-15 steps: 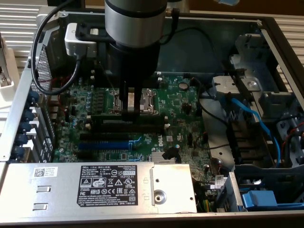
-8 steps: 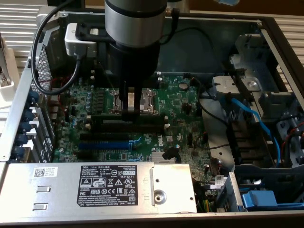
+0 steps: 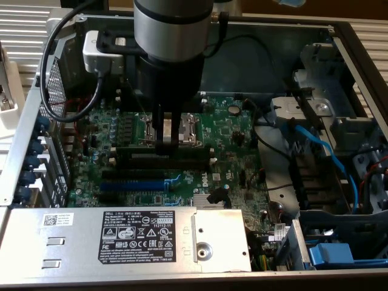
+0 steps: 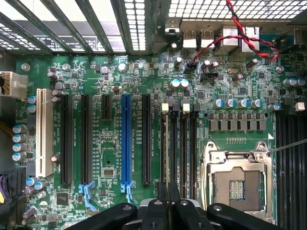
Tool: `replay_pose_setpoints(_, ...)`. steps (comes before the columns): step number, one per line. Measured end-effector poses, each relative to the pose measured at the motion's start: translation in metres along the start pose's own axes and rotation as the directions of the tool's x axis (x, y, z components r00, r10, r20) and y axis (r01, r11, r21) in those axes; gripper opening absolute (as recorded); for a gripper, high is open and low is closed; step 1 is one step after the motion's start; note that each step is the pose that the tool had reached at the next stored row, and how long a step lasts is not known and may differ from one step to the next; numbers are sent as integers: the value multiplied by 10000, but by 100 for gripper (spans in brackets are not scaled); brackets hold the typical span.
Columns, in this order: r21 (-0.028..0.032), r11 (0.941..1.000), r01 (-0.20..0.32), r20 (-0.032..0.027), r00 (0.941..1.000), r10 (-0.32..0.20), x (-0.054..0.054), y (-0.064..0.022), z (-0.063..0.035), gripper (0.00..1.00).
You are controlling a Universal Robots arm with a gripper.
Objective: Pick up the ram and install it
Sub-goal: 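Insert the ram into the slot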
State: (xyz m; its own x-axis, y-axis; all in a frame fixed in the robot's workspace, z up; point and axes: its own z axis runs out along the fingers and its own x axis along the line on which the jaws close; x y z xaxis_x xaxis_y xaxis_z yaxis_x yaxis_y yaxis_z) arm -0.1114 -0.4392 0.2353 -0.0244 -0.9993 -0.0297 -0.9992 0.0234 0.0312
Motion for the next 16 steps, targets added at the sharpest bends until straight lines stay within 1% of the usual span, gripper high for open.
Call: replay_pose_setpoints(16, -1, 10000, 7, -1, 10000, -7, -1, 3, 16, 12)
